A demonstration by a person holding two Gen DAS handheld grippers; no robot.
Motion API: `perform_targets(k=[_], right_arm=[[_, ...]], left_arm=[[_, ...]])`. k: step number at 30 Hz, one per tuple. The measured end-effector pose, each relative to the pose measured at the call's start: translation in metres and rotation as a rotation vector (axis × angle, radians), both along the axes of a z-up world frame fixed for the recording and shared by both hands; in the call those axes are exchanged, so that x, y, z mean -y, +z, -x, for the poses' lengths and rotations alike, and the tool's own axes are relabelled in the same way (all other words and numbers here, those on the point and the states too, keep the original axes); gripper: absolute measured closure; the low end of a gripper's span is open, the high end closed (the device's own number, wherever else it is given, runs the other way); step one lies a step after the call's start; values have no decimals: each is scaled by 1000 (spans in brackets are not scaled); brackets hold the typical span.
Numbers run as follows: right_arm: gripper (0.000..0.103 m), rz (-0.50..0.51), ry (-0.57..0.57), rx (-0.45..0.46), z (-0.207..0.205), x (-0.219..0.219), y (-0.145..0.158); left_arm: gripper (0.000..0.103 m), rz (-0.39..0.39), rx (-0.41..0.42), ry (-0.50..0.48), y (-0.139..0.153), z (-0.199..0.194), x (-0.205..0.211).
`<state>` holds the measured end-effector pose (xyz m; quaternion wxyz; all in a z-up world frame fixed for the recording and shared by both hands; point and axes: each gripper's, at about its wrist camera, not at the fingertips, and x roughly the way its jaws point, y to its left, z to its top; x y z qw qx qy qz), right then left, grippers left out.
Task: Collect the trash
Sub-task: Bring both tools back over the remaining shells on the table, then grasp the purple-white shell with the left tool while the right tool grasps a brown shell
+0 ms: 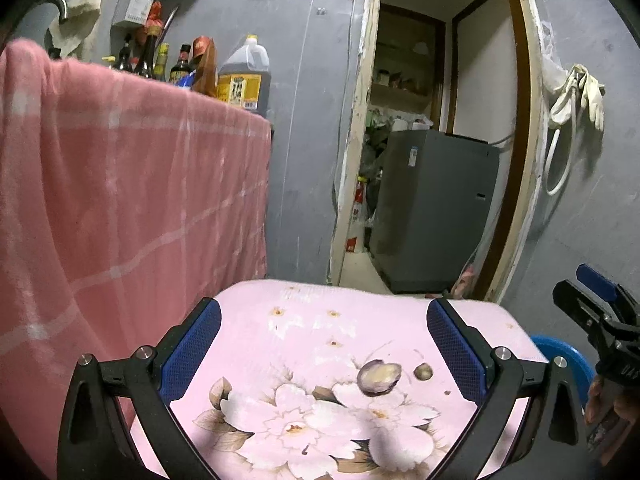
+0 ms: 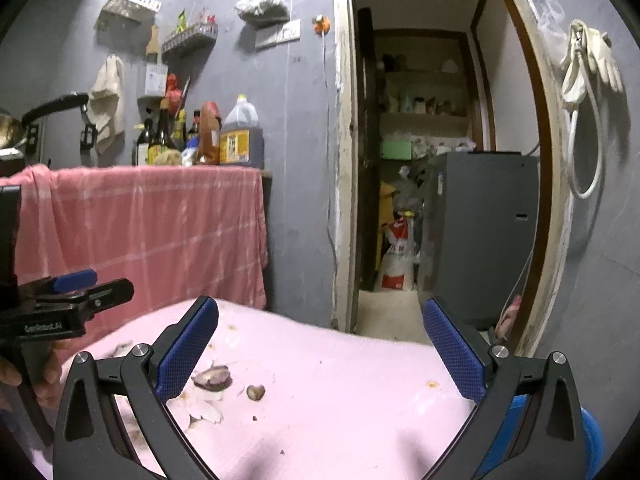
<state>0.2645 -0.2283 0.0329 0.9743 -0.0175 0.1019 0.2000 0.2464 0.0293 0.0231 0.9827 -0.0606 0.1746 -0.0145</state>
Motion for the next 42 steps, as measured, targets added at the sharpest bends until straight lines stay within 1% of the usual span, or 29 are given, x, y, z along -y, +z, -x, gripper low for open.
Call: perform_targets(k=[4, 5, 8, 15, 17, 20, 22, 24, 26, 27, 28, 30, 31, 32, 33, 34, 35, 37, 39, 42], right_arm=[[0, 44, 2, -63, -12, -9, -13], [0, 59, 7, -93, -16, -11, -16], [0, 79, -2, -188, -29, -14, -24], [0, 46, 1, -328, -46, -2, -38], [3, 41, 5, -358, -50, 0, -41], [9, 57, 16, -391, -54, -1, -45], [16, 77, 21, -409, -55, -3, -49], [17, 97, 23, -427, -56, -5, -53], [22, 103, 29, -439, -56, -6, -55], [26, 105, 34, -441, -56, -7, -56], [28, 107, 37, -442, -57, -7, -56], [30, 113, 44, -450, -58, -9, -57], [33, 117, 50, -455, -58, -10, -58], [35, 123, 58, -462, -59, -11, -59], [39, 131, 70, -470, -60, -13, -61], [42, 137, 79, -477, -61, -15, -62], [44, 145, 95, -491, -63, -17, -64], [51, 155, 129, -517, -66, -21, -67], [54, 163, 169, -553, -69, -25, -72], [56, 175, 223, -609, -75, -30, -79]], left_arm=[[2, 2, -61, -27, -11, -12, -3], [2, -3, -89, -35, -15, -16, -3], [2, -9, -134, -55, -21, -23, -3], [3, 20, -314, -138, -40, -51, 2], [3, 30, -348, -160, -45, -56, 5], [4, 25, -363, -193, -45, -59, 13], [8, 21, -377, -217, -45, -61, 18], [19, 28, -398, -243, -47, -64, 22], [28, 44, -414, -264, -49, -65, 26], [33, 49, -420, -270, -49, -67, 27], [36, 51, -426, -275, -50, -69, 29], [48, 53, -442, -285, -52, -72, 31], [51, 52, -450, -289, -53, -73, 31], [56, 49, -460, -294, -54, -74, 33], [62, 43, -473, -301, -56, -75, 34], [65, 42, -479, -306, -57, -76, 35], [69, 41, -490, -310, -59, -77, 36], [71, 36, -502, -306, -62, -79, 37], [72, 34, -506, -305, -62, -81, 38], [73, 35, -517, -297, -64, -85, 38]])
